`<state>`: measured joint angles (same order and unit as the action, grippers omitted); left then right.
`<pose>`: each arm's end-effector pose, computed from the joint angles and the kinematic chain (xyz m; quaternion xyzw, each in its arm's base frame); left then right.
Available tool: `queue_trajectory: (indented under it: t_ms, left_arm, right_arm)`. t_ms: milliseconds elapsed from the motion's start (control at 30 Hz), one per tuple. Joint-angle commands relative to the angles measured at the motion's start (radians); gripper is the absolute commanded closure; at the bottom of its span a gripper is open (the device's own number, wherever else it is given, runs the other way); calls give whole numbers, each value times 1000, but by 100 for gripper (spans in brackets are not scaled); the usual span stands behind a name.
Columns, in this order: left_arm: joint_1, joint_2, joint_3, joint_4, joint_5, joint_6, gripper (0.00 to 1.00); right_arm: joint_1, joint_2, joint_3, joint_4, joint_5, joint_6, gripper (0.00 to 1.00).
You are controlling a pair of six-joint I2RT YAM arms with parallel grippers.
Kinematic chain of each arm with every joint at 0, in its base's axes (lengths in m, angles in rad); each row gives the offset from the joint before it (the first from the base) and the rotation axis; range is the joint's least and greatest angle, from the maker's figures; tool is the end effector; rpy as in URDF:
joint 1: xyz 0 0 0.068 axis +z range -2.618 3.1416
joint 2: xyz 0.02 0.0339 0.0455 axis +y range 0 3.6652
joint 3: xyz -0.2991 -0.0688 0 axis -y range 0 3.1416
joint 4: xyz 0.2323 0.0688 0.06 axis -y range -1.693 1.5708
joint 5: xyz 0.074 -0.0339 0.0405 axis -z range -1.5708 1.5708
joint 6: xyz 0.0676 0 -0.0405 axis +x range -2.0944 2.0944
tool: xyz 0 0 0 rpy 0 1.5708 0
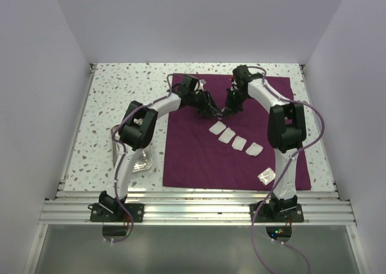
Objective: Prepare the surgical pack
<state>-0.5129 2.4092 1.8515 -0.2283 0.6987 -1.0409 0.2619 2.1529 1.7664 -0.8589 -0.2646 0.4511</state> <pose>0.4667 -0.3127 0.1525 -0.1002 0.8723 -0.4774 0.0345 0.4462 0.1379 0.1994 0.0711 0.9758 0.1780 0.1050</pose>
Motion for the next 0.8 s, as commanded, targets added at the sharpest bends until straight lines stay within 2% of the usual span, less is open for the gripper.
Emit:
queue_trajectory:
  t_ms: [0, 33, 100, 133, 200, 233, 267, 333, 433, 567, 633, 667, 700, 767]
  left_arm:
    - [-7, 16, 54, 46, 24, -24, 69]
    - [-7, 19, 61, 46, 21, -13, 82]
    - [-6, 31, 93, 29, 13, 7, 97]
    - [-6, 31, 103, 27, 10, 12, 100]
    - [-6, 21, 104, 41, 4, 24, 100]
    - [-7, 13, 104, 46, 5, 47, 100]
    - [-6, -10, 98, 52, 5, 65, 100]
    - [0, -45, 86, 37, -7, 143, 100]
    - [19, -165, -48, 40, -21, 234, 100]
    - [51, -457, -259, -15, -83, 370, 100]
    - [71, -582, -409, -10, -113, 407, 100]
    - [71, -702, -454, -11, -125, 415, 100]
    - [73, -760, -492, -28, -163, 436, 100]
    - [79, -923, -610, -142, -237, 429, 100]
  right_arm:
    - [5, -53, 22, 8, -41, -9, 100]
    - [5, -54, 24, 4, -44, -12, 100]
    - [5, -54, 33, -6, -44, -15, 100]
    - [4, -54, 39, -12, -35, -20, 100]
    - [4, -56, 71, -41, -18, -29, 97]
    - [3, -59, 85, -78, 5, -41, 91]
    - [3, -76, 114, -98, 25, -51, 76]
    - [5, -108, 134, -149, 101, -67, 66]
    - [3, -183, 159, -195, 184, -84, 49]
    - [3, -234, 144, -247, 194, -91, 46]
    - [3, -275, 82, -224, 179, -86, 45]
    - [3, -286, 64, -215, 174, -84, 45]
    - [2, -298, 44, -198, 159, -81, 45]
    - [2, -297, 22, -200, 139, -78, 45]
